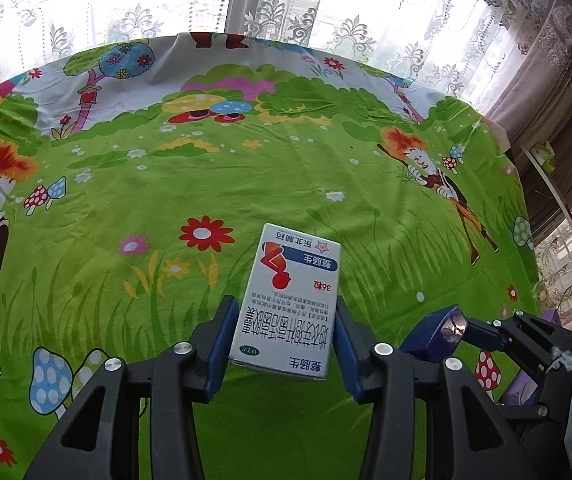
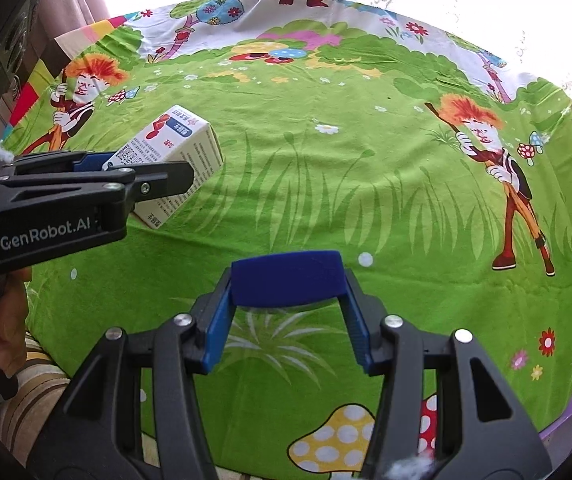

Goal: Organize rigid objects
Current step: 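Carry the medicine box and navy block into the purple box and open both grippers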

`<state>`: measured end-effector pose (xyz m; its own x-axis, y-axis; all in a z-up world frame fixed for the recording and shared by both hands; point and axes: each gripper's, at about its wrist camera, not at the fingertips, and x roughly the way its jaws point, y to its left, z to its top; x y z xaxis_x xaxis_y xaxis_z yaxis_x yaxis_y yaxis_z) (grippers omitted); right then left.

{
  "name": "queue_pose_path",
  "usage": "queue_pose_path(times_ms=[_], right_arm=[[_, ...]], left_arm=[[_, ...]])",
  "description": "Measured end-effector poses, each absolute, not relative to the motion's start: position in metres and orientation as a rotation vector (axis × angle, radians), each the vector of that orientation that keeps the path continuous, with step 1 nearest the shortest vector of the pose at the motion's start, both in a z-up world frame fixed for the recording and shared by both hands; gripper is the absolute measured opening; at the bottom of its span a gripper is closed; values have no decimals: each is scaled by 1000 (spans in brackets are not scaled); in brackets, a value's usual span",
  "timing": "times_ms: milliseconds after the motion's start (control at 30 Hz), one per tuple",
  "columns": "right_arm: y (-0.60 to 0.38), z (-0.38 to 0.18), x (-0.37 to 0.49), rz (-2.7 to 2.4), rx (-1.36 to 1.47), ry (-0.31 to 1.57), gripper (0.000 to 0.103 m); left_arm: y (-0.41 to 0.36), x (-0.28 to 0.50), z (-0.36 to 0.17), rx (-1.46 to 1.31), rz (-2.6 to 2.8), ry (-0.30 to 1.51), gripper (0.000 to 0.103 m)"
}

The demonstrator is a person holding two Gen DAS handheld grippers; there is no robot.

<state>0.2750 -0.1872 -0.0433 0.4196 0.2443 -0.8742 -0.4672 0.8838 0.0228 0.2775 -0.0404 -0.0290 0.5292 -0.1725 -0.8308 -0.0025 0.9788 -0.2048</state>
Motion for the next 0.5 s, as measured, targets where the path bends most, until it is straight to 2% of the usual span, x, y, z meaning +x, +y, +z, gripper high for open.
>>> queue_pose_path(times_ms=[500], right_arm=[[-236, -14, 238, 332, -170, 998, 55]], left_arm=[[-78, 235, 17, -139, -142, 932, 47]])
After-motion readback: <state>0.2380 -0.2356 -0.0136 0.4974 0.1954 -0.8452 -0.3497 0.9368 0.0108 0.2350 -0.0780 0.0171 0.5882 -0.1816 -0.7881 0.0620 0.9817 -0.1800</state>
